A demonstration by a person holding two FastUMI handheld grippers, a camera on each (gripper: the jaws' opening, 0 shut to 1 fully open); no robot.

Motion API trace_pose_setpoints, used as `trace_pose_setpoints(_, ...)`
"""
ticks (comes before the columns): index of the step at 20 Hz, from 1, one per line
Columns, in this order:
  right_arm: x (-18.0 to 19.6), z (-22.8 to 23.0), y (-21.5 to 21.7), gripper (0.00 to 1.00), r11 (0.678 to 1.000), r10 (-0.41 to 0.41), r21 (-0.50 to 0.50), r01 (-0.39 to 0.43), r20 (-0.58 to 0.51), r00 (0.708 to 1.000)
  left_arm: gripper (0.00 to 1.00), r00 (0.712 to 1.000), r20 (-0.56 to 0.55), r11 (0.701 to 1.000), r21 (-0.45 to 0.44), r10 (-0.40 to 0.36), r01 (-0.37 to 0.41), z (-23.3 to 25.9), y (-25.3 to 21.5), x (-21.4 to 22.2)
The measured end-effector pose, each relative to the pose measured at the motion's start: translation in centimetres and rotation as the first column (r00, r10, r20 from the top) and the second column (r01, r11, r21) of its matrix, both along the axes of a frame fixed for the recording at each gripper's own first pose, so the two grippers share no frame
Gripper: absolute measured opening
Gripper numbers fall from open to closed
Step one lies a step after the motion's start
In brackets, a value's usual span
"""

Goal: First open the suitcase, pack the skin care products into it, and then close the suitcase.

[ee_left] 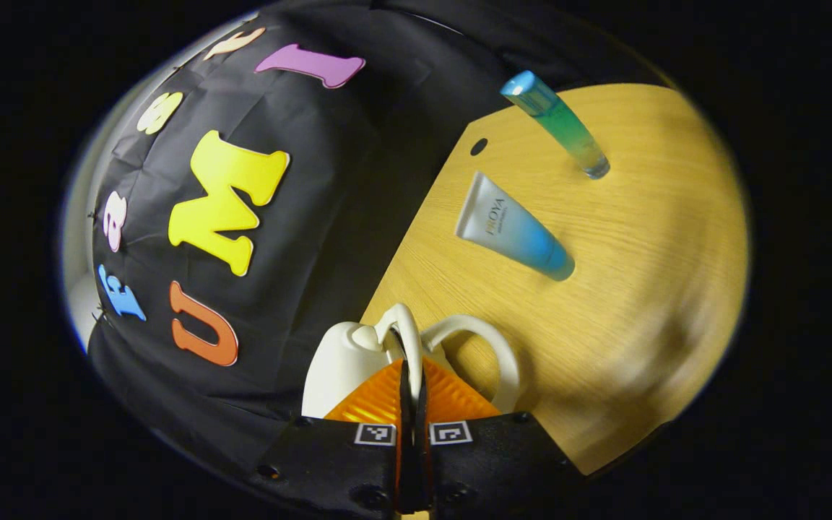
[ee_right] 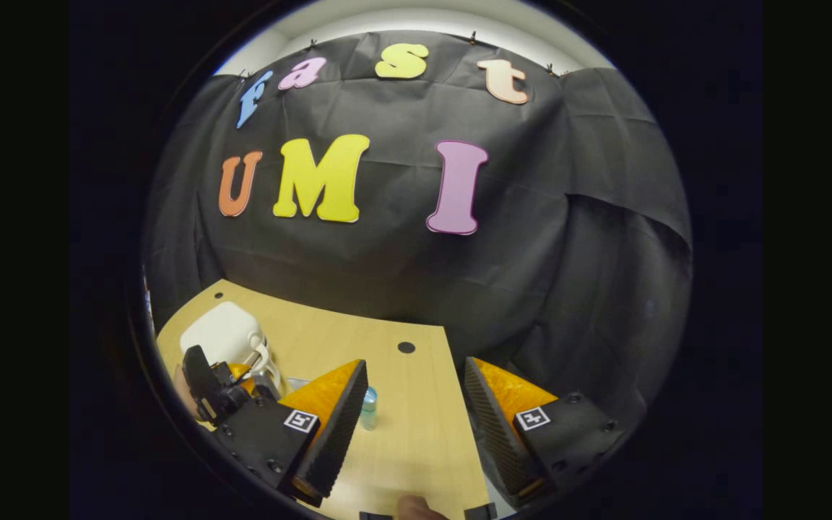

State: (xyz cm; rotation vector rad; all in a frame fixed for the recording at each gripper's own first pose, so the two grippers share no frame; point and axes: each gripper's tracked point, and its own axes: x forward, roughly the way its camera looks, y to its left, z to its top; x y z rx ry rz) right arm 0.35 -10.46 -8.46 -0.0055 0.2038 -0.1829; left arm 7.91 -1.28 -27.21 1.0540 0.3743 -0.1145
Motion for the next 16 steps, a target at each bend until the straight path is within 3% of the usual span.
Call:
trace_pose_setpoints(3,0.9,0.8,1.5,0.81,1.0,0.009,-0.005,-0.009,0.009,1.0,0.03,1.0,-0.008,0.991,-0.132,0.02,-0.021,3.4,1.2,0.3)
trace_pose_setpoints(8,2.2,2.6,4.4,0.81,1.0,0.027,-0.01,-0.026,0.037,0.999,0.03,0.998,-0.003,0.943,-0.329,0.059,-0.056,9.4,4.5,0.2)
trace_pose_setpoints(16,2.9,3.7,9.2,0.81,0.999,0.043,-0.002,-0.043,0.048,0.998,0.02,0.991,0.062,0.814,-0.578,0.117,-0.06,17.6,15.5,1.0)
